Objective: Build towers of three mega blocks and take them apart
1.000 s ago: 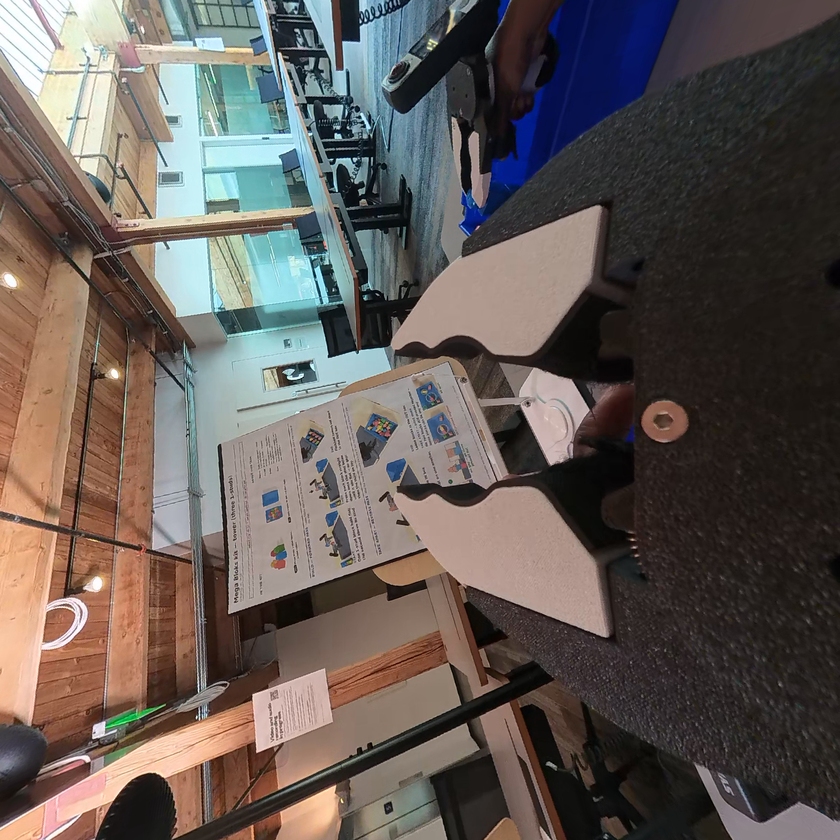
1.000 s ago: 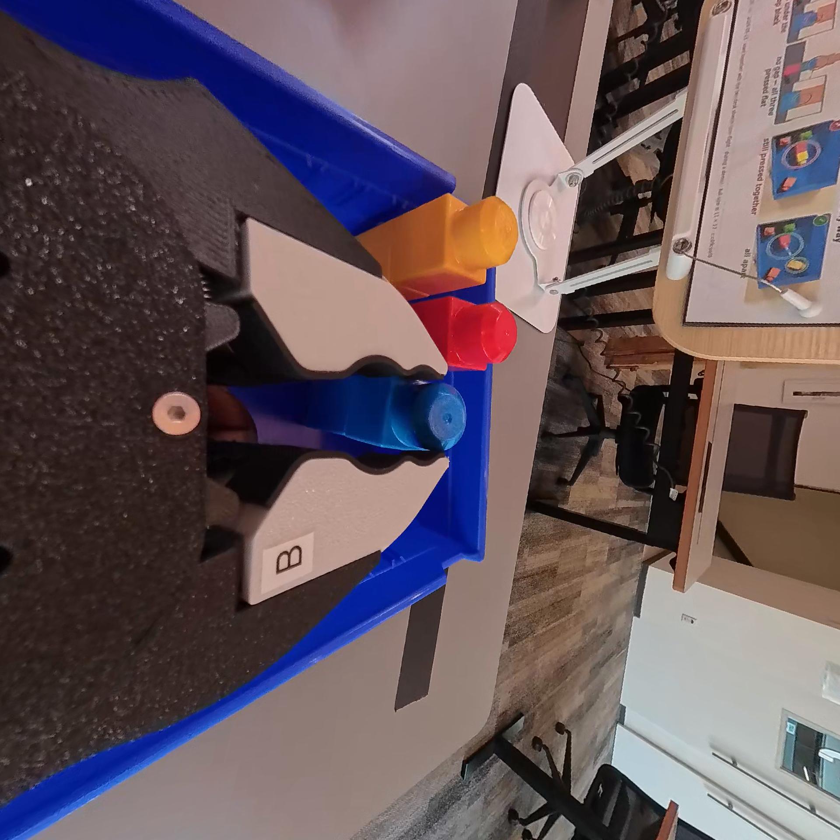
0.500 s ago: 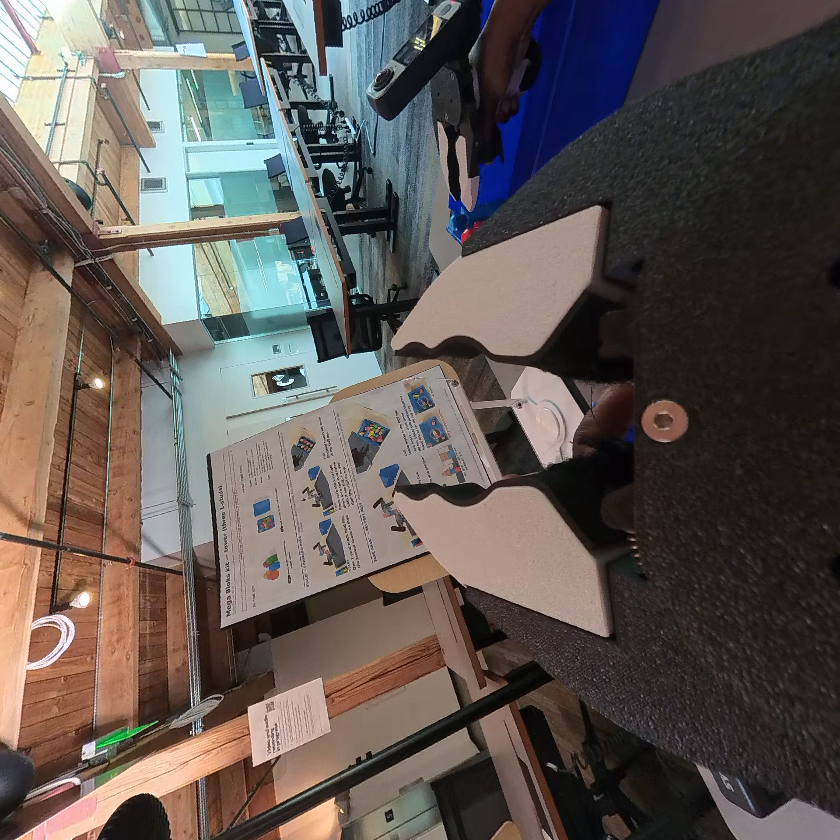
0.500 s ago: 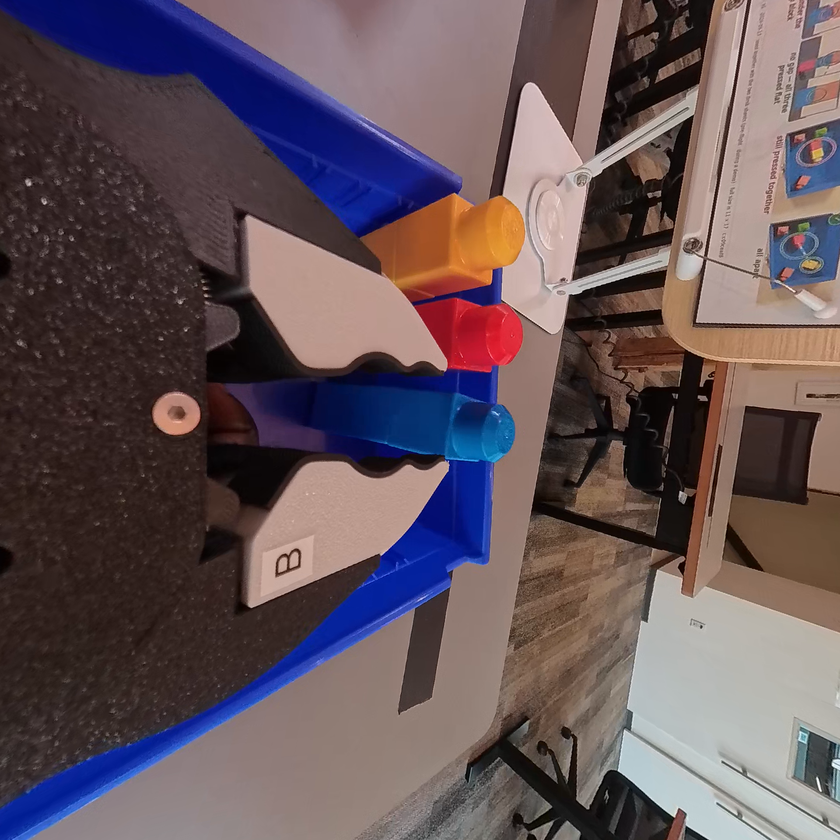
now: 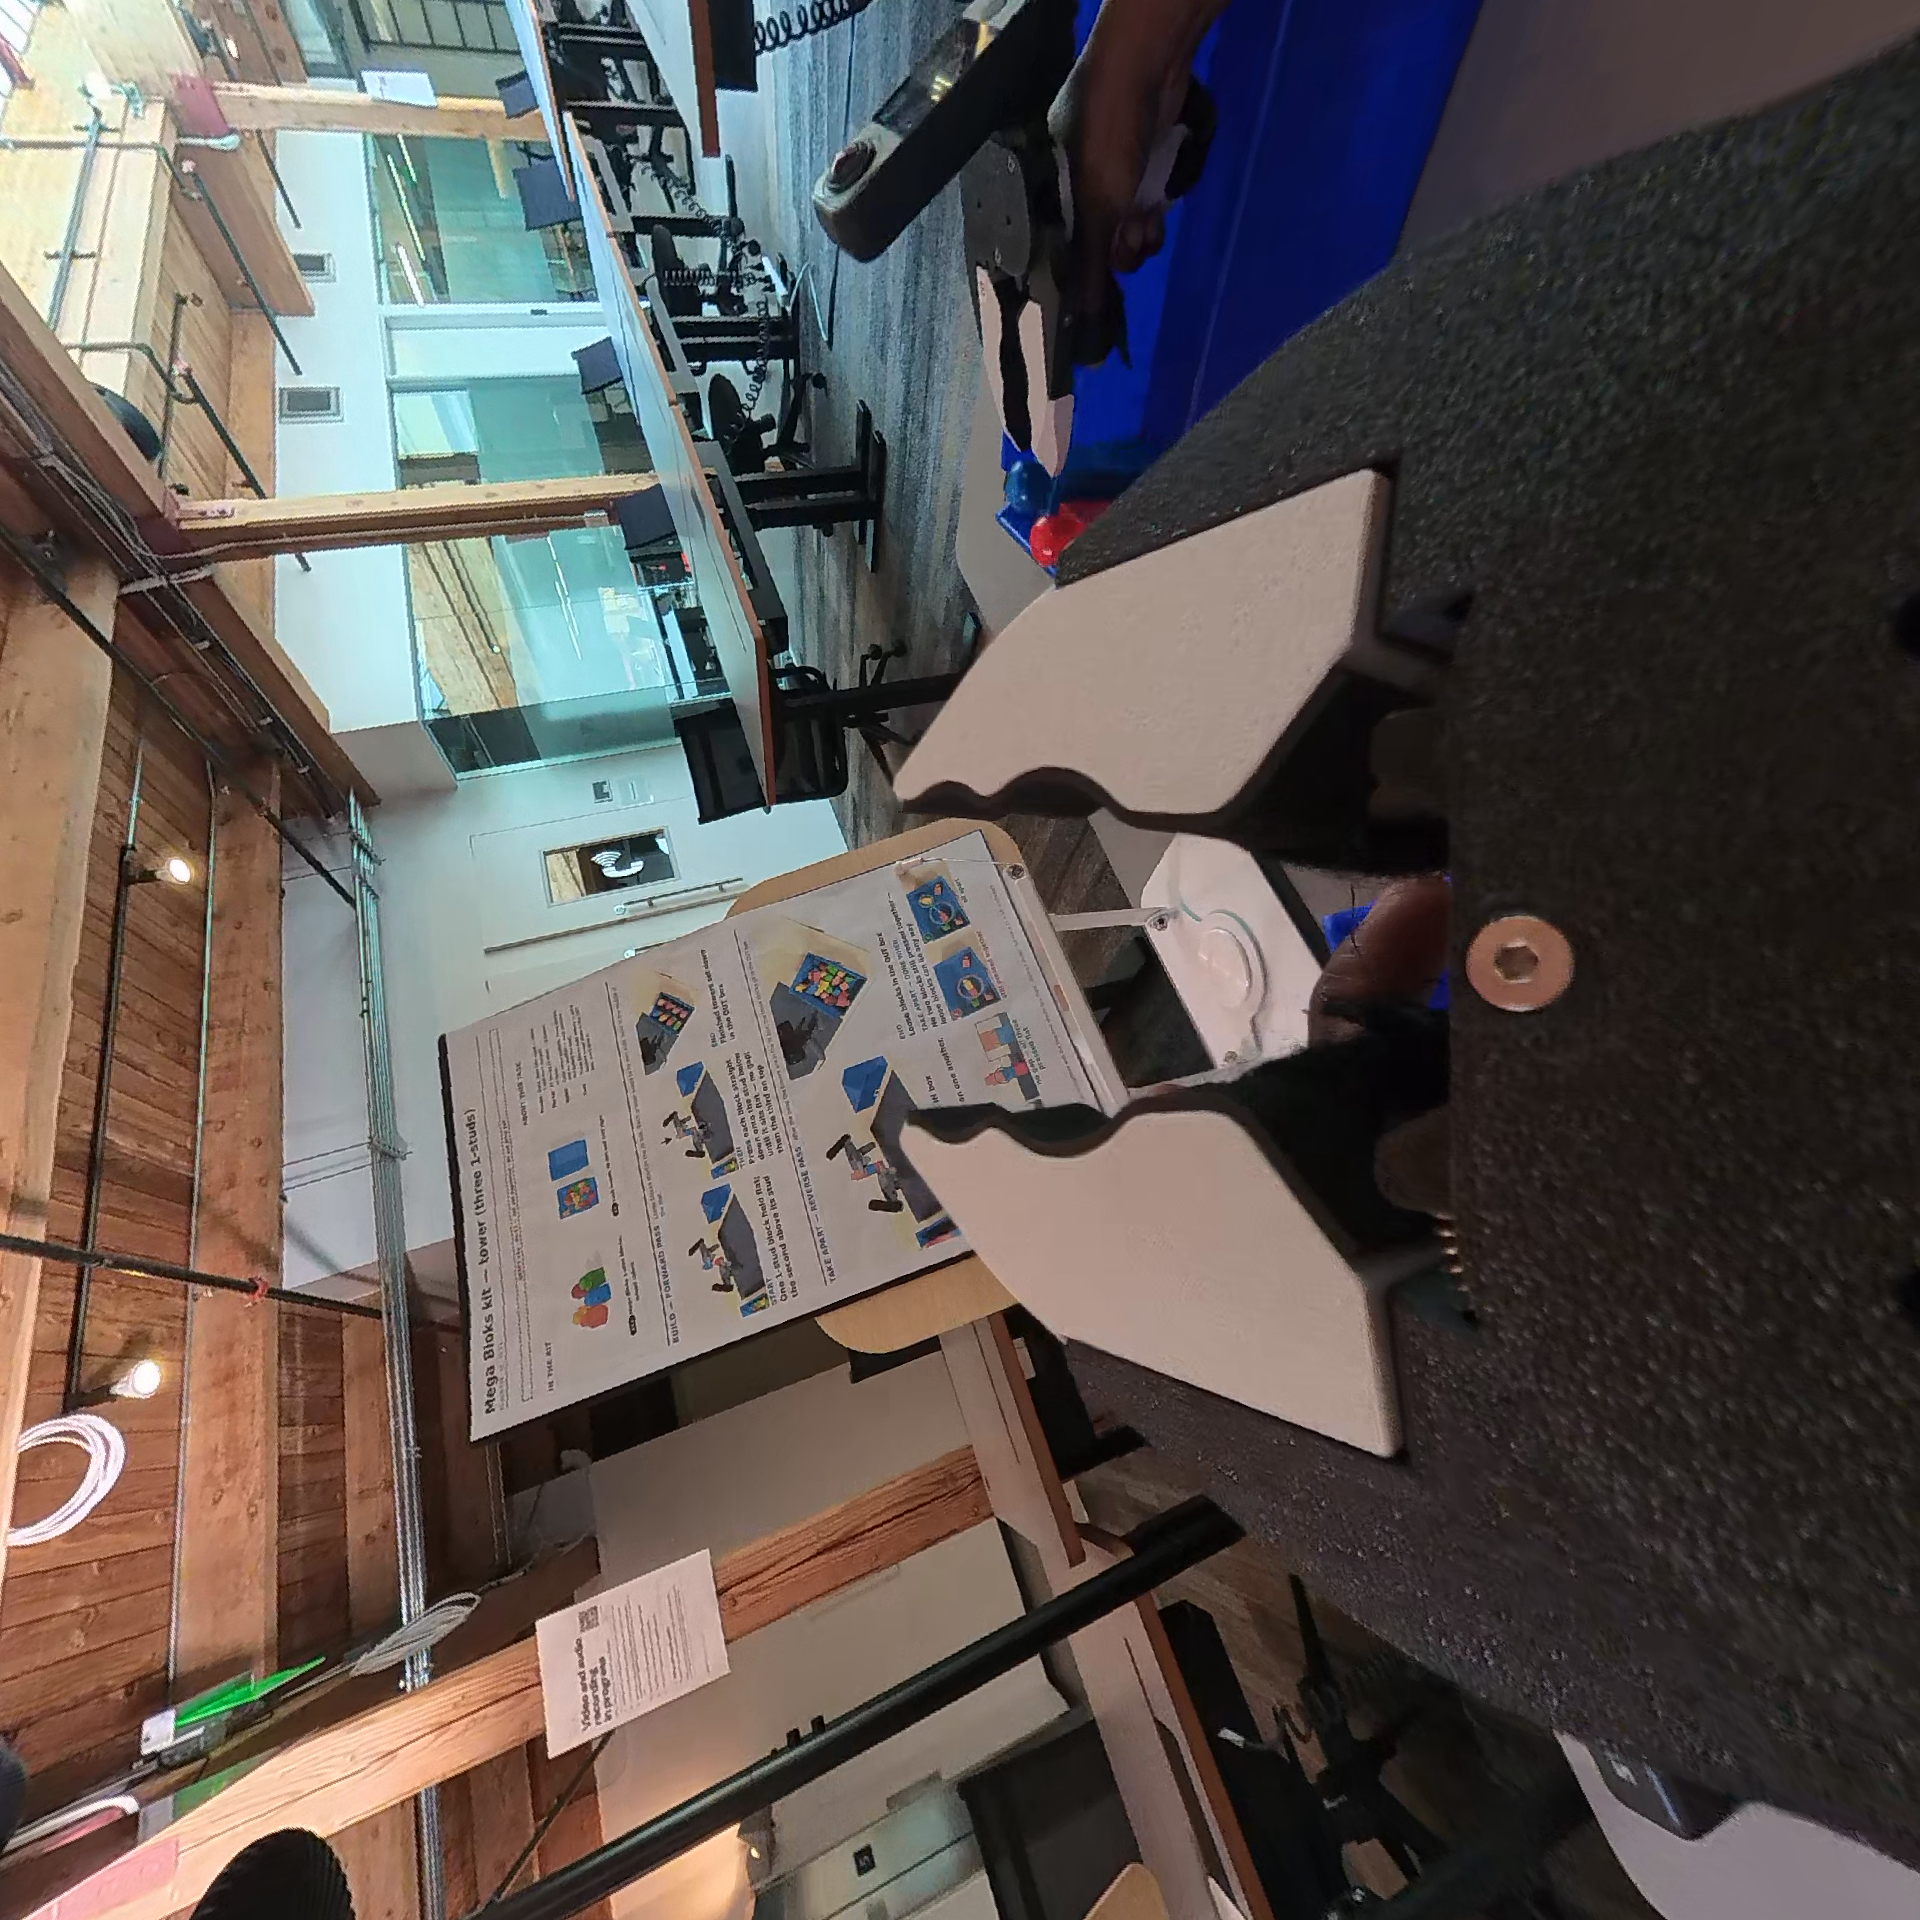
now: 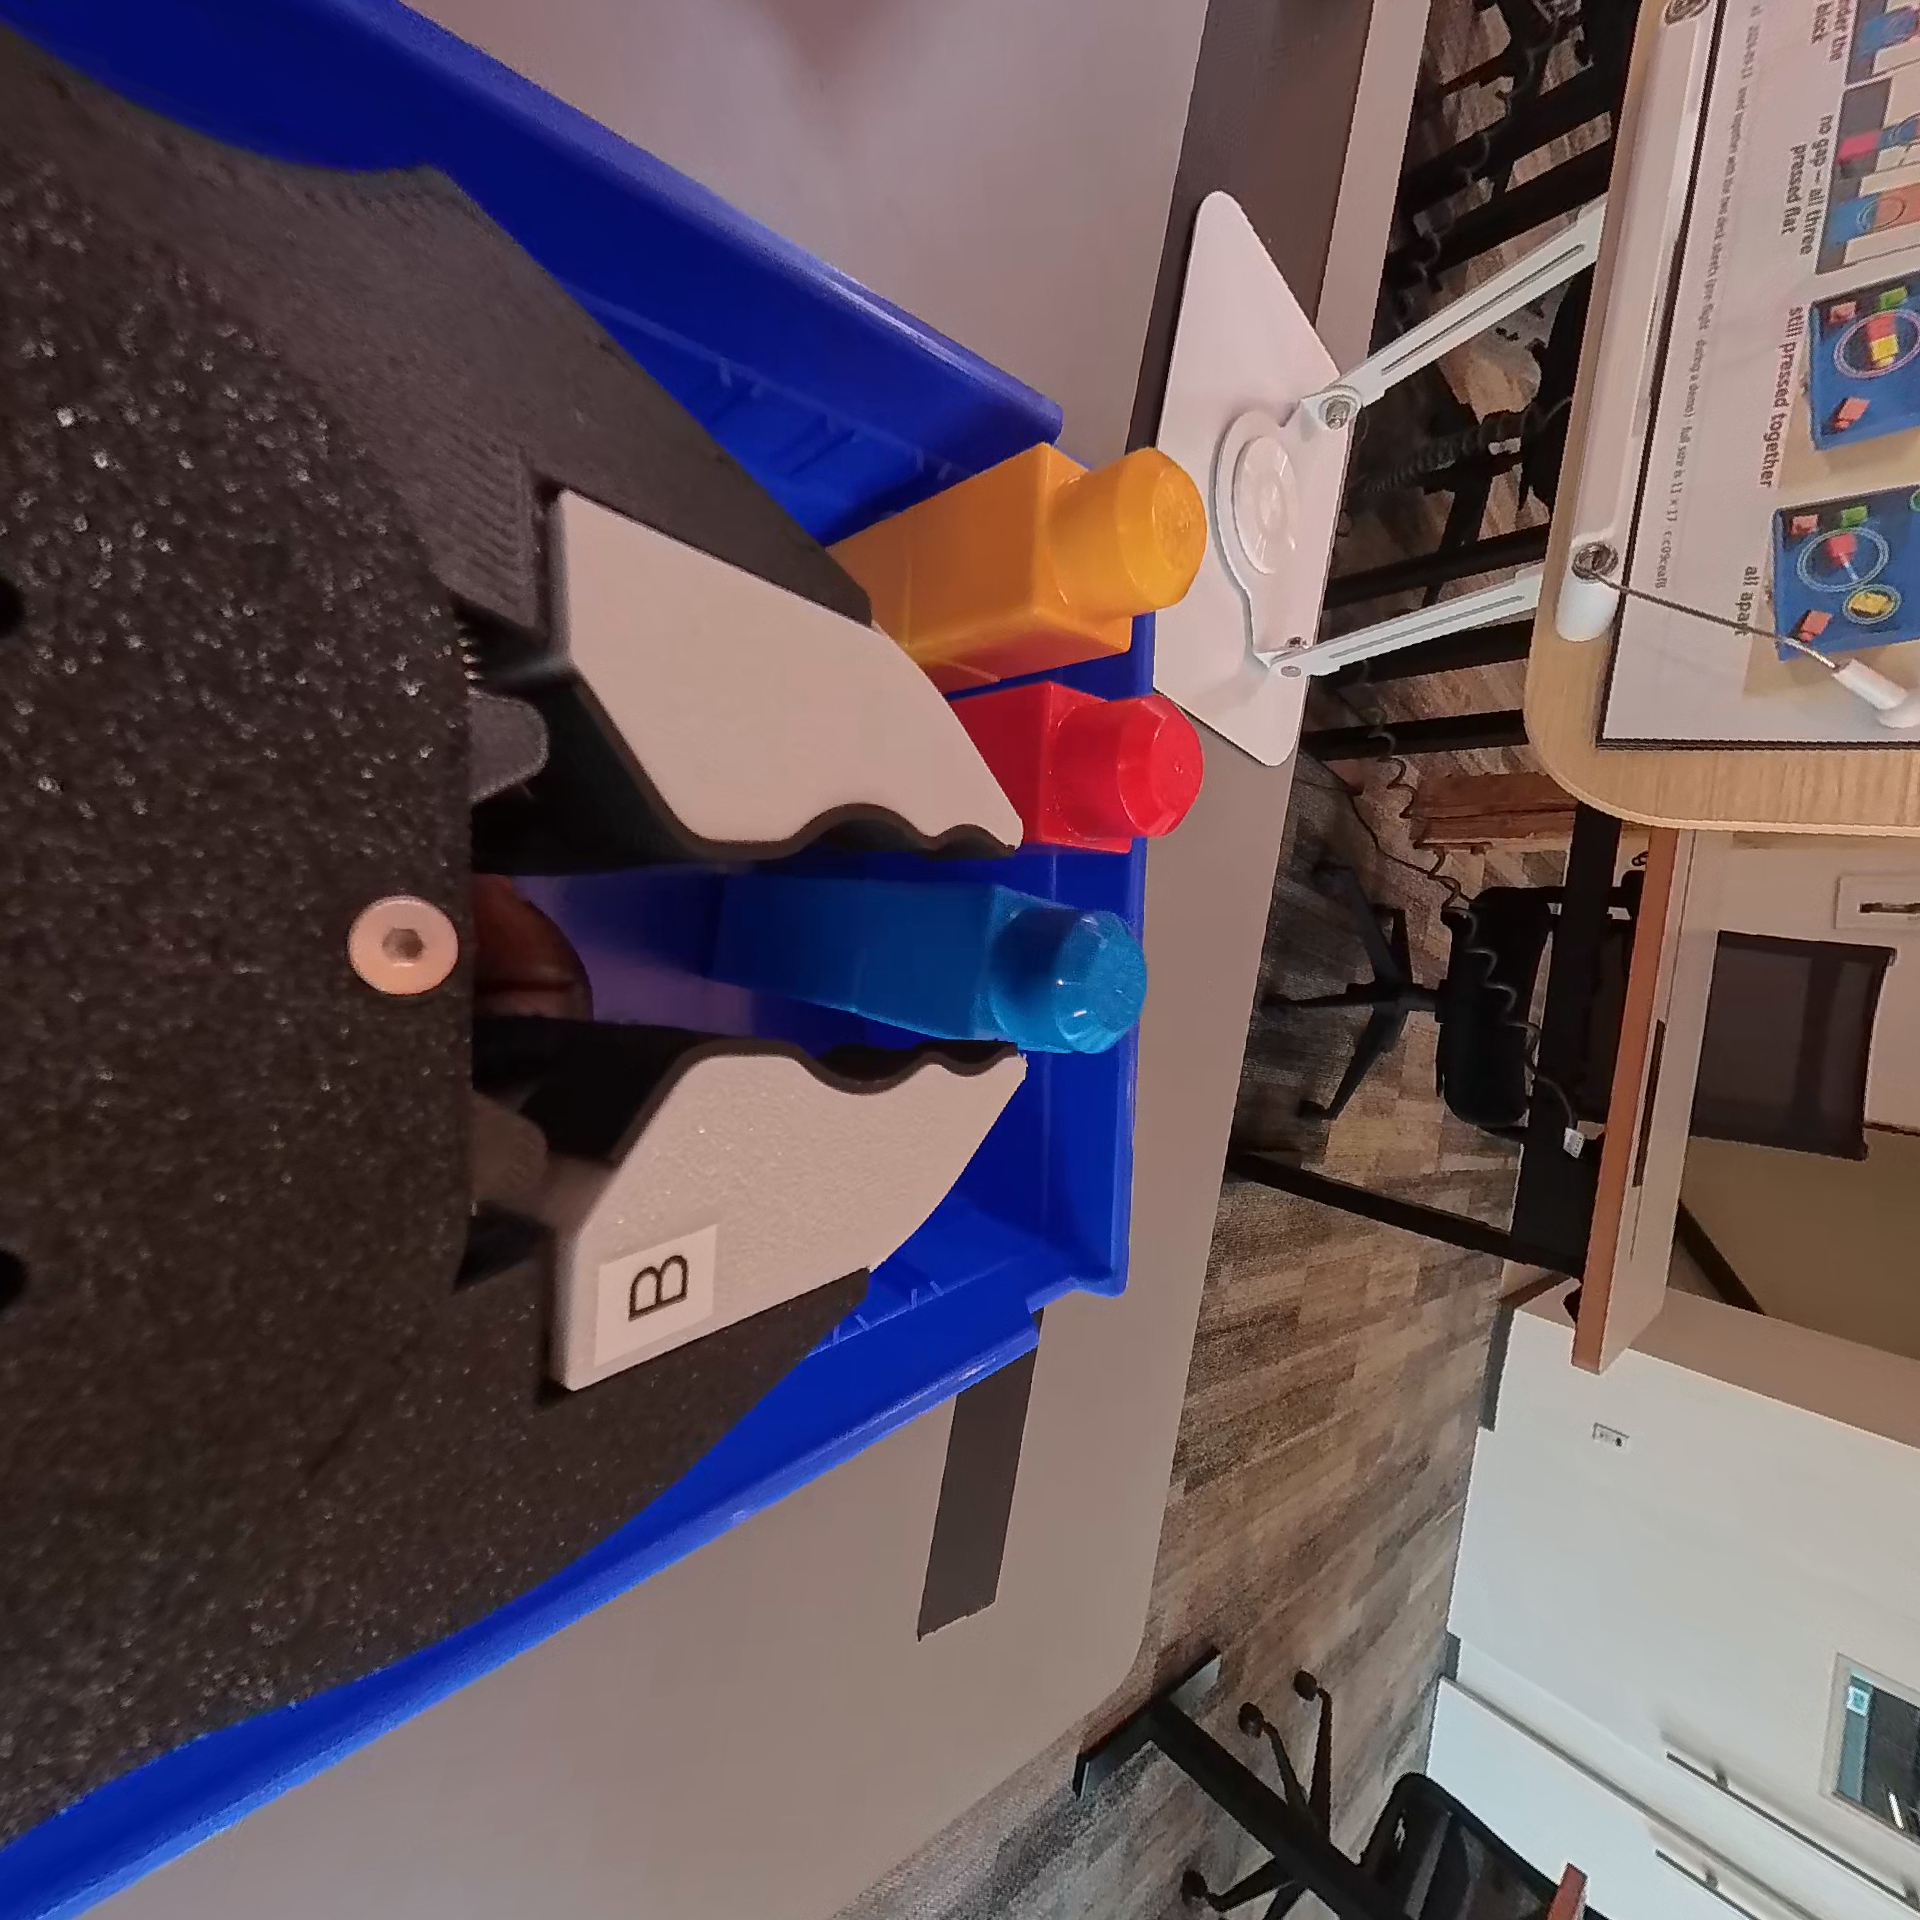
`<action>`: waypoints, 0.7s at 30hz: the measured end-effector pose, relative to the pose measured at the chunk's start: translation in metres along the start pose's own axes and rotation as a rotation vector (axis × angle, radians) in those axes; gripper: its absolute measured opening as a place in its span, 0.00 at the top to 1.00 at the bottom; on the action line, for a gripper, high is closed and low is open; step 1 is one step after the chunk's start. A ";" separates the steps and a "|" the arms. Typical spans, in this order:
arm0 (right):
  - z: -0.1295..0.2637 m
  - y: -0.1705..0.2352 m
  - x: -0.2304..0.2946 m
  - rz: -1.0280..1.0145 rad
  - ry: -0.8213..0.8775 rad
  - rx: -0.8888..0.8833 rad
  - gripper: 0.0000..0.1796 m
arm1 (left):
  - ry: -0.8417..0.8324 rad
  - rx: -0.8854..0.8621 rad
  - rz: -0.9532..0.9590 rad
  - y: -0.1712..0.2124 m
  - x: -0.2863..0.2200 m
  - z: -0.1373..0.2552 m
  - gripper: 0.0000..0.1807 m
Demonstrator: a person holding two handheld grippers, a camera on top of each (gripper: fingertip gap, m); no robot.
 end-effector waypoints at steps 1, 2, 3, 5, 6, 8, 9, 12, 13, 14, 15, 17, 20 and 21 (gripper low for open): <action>0.000 0.000 0.000 -0.001 0.000 0.001 0.82 | -0.003 0.020 0.004 0.001 0.001 0.000 0.71; 0.000 0.000 0.000 -0.001 0.000 0.003 0.82 | -0.003 0.041 0.007 0.003 0.002 -0.001 0.71; 0.001 0.000 0.000 0.000 0.000 0.004 0.81 | -0.002 0.062 0.009 0.005 0.003 -0.001 0.71; 0.001 -0.001 0.000 0.005 0.001 0.010 0.81 | -0.015 0.095 0.001 0.009 0.007 -0.002 0.71; 0.002 -0.001 -0.001 0.009 0.003 0.015 0.80 | -0.038 0.114 -0.013 0.011 0.010 -0.002 0.71; 0.004 -0.002 -0.001 0.022 0.004 0.026 0.79 | -0.105 0.190 -0.052 0.018 0.018 -0.002 0.71; 0.006 -0.003 -0.002 0.025 0.003 0.028 0.79 | -0.137 0.243 -0.068 0.023 0.023 -0.002 0.71; 0.012 -0.008 -0.003 0.013 -0.009 0.008 0.77 | -0.195 0.438 -0.072 0.048 0.040 -0.004 0.71; 0.015 -0.010 -0.004 0.004 -0.015 -0.002 0.77 | -0.197 0.516 -0.066 0.057 0.046 -0.005 0.71; 0.018 -0.012 -0.004 -0.003 -0.020 -0.010 0.77 | -0.206 0.596 -0.064 0.067 0.051 -0.006 0.71; 0.021 -0.014 -0.005 -0.009 -0.024 -0.018 0.77 | -0.235 0.680 -0.077 0.077 0.056 -0.006 0.71; 0.025 -0.017 -0.006 -0.018 -0.035 -0.024 0.76 | -0.342 0.866 -0.160 0.094 0.066 -0.004 0.71; 0.030 -0.019 -0.006 -0.026 -0.066 -0.006 0.75 | -0.370 1.145 -0.239 0.120 0.072 0.002 0.80; 0.030 -0.020 -0.006 -0.026 -0.072 -0.005 0.75 | -0.283 1.215 -0.205 0.130 0.069 0.002 0.83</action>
Point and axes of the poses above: each gripper's, where its closed fingertips meet, z back along the fingers, y out of its underside, x = y × z across the jaws, the point moved 9 cm from there along z, back along the fingers, and after that the axes turned 10 degrees about x, right-handed, at the moved point
